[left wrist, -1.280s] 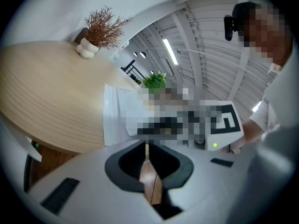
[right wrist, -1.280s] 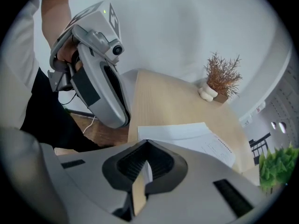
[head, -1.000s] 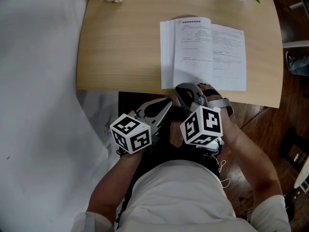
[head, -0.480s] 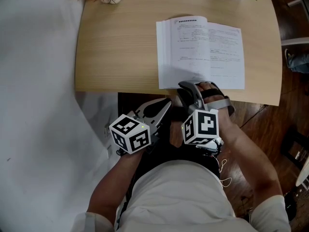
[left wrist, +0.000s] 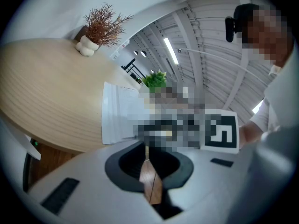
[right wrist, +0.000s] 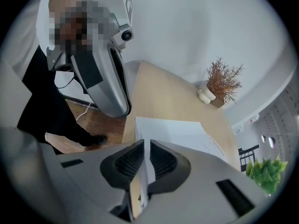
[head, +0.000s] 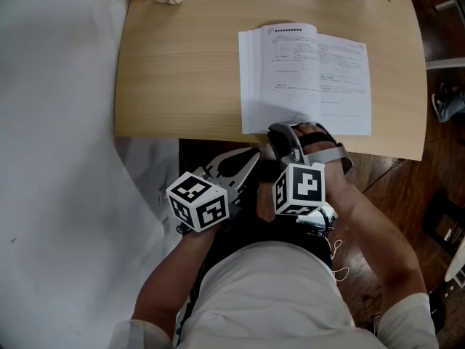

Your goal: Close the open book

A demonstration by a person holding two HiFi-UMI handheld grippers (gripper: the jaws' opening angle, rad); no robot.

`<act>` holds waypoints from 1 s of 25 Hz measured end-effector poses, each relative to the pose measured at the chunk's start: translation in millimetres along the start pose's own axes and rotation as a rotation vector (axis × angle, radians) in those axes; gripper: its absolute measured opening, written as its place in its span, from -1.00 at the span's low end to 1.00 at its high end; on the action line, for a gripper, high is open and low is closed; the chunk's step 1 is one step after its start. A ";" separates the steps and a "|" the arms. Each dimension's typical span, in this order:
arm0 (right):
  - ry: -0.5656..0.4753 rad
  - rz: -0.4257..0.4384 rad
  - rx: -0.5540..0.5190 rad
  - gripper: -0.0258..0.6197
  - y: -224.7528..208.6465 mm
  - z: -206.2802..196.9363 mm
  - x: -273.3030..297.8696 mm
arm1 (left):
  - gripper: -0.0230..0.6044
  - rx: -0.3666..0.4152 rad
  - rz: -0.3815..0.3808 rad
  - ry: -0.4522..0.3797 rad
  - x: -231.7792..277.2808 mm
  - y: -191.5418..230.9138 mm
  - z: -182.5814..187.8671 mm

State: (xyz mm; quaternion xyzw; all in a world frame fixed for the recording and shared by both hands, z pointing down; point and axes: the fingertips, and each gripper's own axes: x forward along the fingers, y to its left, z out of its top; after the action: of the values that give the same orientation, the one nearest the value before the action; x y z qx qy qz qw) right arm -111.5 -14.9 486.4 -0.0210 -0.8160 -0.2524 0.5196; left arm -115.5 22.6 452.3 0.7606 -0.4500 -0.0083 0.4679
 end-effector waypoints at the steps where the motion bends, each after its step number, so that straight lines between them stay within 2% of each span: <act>1: -0.005 -0.004 0.011 -0.83 -0.9 0.9 -1.5 | -0.93 0.000 0.000 -0.001 -0.1 0.2 0.5; 2: -0.011 -0.011 0.022 -0.92 -2.3 1.9 -2.9 | -0.93 -0.001 0.000 -0.001 -0.1 0.5 1.0; 15: -0.078 -0.111 0.158 -0.92 -23.9 5.2 -16.5 | -0.93 -0.012 0.007 -0.010 7.3 8.0 8.0; 20: -0.082 -0.141 0.181 -0.92 -30.4 0.8 -19.2 | -0.93 -0.059 0.028 -0.024 29.4 22.8 20.4; 25: -0.083 -0.148 0.192 -0.92 -31.6 0.4 -20.2 | -0.93 -0.138 0.057 0.006 53.0 35.2 26.8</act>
State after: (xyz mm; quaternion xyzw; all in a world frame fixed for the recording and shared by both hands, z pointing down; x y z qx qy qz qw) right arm -112.0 -37.7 456.6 0.0788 -0.8564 -0.2100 0.4650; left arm -119.5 -38.5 484.2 0.7135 -0.4683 -0.0239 0.5206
